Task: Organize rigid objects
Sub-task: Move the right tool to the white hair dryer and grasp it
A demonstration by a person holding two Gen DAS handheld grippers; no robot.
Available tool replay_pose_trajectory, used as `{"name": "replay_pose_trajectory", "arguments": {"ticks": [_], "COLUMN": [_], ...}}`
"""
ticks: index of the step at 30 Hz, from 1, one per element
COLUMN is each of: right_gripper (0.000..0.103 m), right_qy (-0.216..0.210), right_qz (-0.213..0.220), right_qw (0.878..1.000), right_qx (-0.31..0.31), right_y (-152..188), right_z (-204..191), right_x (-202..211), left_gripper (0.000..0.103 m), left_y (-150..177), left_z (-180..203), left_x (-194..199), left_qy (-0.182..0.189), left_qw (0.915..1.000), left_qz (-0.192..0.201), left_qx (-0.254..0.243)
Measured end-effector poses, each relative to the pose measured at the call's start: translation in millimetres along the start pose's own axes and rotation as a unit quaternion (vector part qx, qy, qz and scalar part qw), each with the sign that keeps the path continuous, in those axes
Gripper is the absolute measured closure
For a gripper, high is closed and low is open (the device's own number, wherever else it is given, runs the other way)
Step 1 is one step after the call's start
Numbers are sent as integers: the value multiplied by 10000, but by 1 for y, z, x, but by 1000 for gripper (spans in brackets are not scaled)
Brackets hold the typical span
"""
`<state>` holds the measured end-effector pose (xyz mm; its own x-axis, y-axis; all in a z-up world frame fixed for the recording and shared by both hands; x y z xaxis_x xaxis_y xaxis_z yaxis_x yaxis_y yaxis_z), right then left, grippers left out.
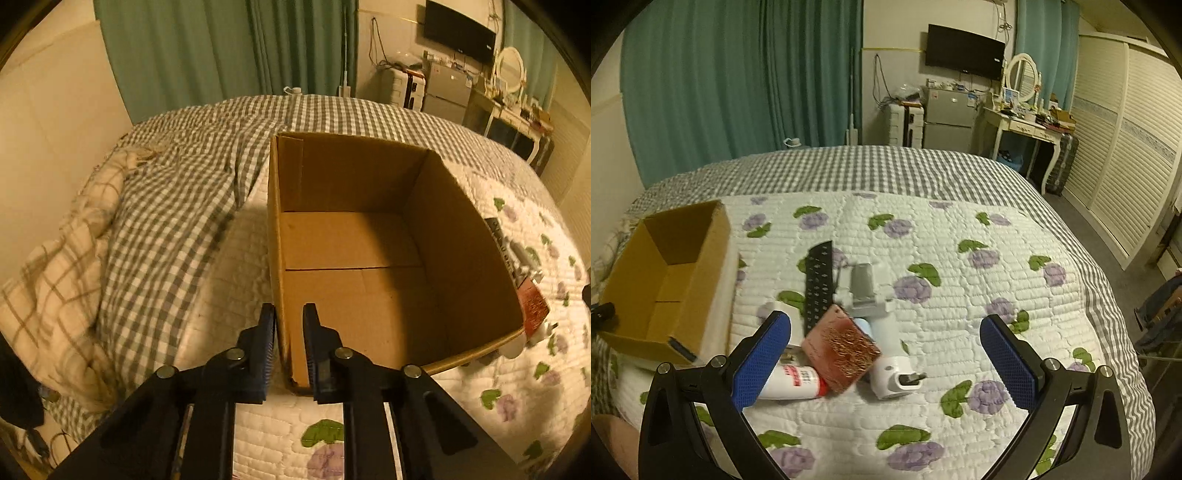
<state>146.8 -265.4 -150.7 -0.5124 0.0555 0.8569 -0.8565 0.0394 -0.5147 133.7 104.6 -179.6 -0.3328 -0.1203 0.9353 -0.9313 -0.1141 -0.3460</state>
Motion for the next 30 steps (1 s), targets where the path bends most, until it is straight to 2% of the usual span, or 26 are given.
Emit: {"name": "replay_pose_trajectory", "arguments": {"ticks": [3, 5, 9, 15, 18, 22, 27, 30], "right_gripper": [0, 0, 0, 0, 8, 26, 34, 46], "right_qy": [-1, -7, 121, 57, -10, -71, -204, -329], "right_qz": [-101, -203, -515, -1021, -1211, -1485, -1577, -1722], "right_qw": [9999, 9998, 9986, 9942, 9916, 9877, 9860, 9831], "right_qx": [-59, -88, 48, 335, 447, 483, 492, 528], "right_y": [4, 7, 19, 40, 47, 56, 49, 49], "right_z": [9, 15, 21, 20, 16, 14, 6, 0], "right_x": [-9, -17, -36, -70, -84, -103, -119, -130], "left_gripper": [95, 95, 95, 95, 95, 95, 95, 95], "left_y": [0, 0, 0, -2, -3, -4, -4, -3], "left_z": [-4, -5, -3, -3, -3, -4, -3, -3], "left_x": [0, -1, -1, -3, -5, -7, -8, -9], "left_qy": [17, 83, -17, -49, -89, -95, -103, -71], "left_qw": [10000, 9999, 10000, 10000, 9999, 9999, 9999, 9999], "left_qz": [-21, -51, -37, -66, -77, -94, -111, -124], "left_qx": [12, 42, -7, 24, 21, 25, 14, 14]}}
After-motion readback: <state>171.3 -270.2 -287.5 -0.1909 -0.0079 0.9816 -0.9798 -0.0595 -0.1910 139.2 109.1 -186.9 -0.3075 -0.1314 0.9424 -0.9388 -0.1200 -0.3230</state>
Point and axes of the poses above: each gripper's, at about its wrist camera, not at the fingertips, and x roughly against the way its jaws point, z to its right, y to its underside, the point moved 10 cm from there along -x, roughly the way its jaws point, and after that the axes turned 14 degrees about -z, right-handed, at the moved point
